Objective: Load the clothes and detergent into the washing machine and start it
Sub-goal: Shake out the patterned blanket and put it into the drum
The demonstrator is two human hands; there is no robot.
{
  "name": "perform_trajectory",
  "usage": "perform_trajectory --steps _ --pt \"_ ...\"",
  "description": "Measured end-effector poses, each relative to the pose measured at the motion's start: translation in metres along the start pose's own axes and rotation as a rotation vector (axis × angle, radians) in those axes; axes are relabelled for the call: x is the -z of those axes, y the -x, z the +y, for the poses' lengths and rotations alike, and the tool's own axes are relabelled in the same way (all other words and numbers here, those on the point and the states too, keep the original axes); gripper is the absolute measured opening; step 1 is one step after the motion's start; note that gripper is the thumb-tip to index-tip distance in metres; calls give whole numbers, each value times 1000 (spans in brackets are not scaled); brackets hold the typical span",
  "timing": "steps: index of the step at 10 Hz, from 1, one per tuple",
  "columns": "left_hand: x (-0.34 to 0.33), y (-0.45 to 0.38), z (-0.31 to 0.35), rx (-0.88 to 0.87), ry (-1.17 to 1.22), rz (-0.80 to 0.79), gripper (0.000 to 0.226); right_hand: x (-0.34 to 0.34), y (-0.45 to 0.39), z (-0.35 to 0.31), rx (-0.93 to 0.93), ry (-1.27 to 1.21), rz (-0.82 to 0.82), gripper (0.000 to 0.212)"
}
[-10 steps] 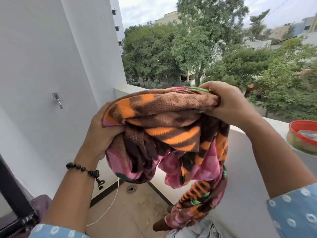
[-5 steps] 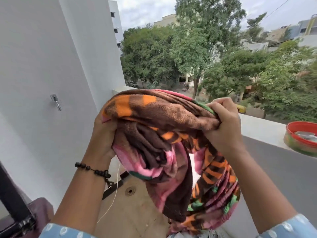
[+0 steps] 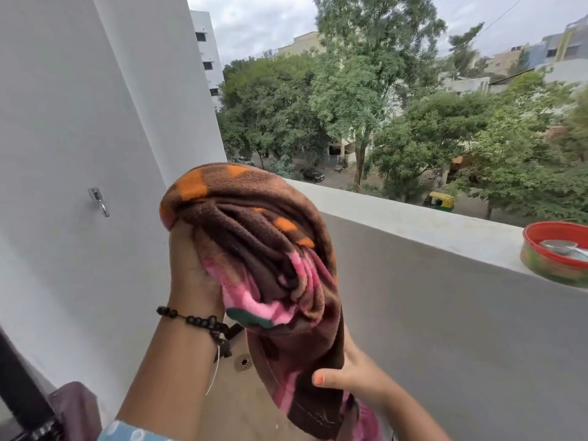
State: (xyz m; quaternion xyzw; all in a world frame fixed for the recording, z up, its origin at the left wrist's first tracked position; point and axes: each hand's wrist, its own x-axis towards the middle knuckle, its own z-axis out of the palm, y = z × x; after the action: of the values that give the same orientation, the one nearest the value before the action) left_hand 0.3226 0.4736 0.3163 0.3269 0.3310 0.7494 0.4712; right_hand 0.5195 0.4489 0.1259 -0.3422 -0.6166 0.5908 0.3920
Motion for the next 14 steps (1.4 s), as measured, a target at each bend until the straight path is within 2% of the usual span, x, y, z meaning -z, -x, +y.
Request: perform_trajectory --steps 1,2,3,4,5,6,7,8,9,10,11,12,13,14 --pt "12 -15 -22 52 322 -254 21 -9 -12 -4 -1 -143 69 116" --pt "24 -13 -38 62 250 -306 17 -6 -18 -8 80 -212 185 102" --pt "40 -16 -39 -16 215 -385 52 5 -23 -21 191 -117 355 98" --pt "52 -13 -37 -227 34 -187 45 17 -28 -38 279 -55 423 92" --pt "62 1 -36 -234 -71 -158 15 28 -32 -61 366 -59 434 55" --pt "72 16 -36 -99 -166 -273 54 47 -33 -92 461 7 509 41" --pt "91 22 -28 4 -309 -378 86 63 -28 -134 526 172 462 26" --pt "108 19 -5 153 -683 -602 116 69 -24 -167 538 341 344 21" --pt "95 23 15 196 -913 -737 126 69 -27 -184 481 544 317 17" --pt "49 36 10 -71 -1042 -652 136 52 -36 -192 407 854 330 12" --pt "4 40 -8 -360 -1265 -602 142 27 -42 -194 423 1078 307 25" --pt "-15 22 -15 -431 -1373 -580 140 18 -42 -196 468 1223 301 24" --pt "-21 5 -21 -476 -1324 -560 99 21 -36 -197 482 1280 320 30" --pt "-27 6 -26 -520 -1196 -502 57 34 -31 -190 495 1073 283 41"
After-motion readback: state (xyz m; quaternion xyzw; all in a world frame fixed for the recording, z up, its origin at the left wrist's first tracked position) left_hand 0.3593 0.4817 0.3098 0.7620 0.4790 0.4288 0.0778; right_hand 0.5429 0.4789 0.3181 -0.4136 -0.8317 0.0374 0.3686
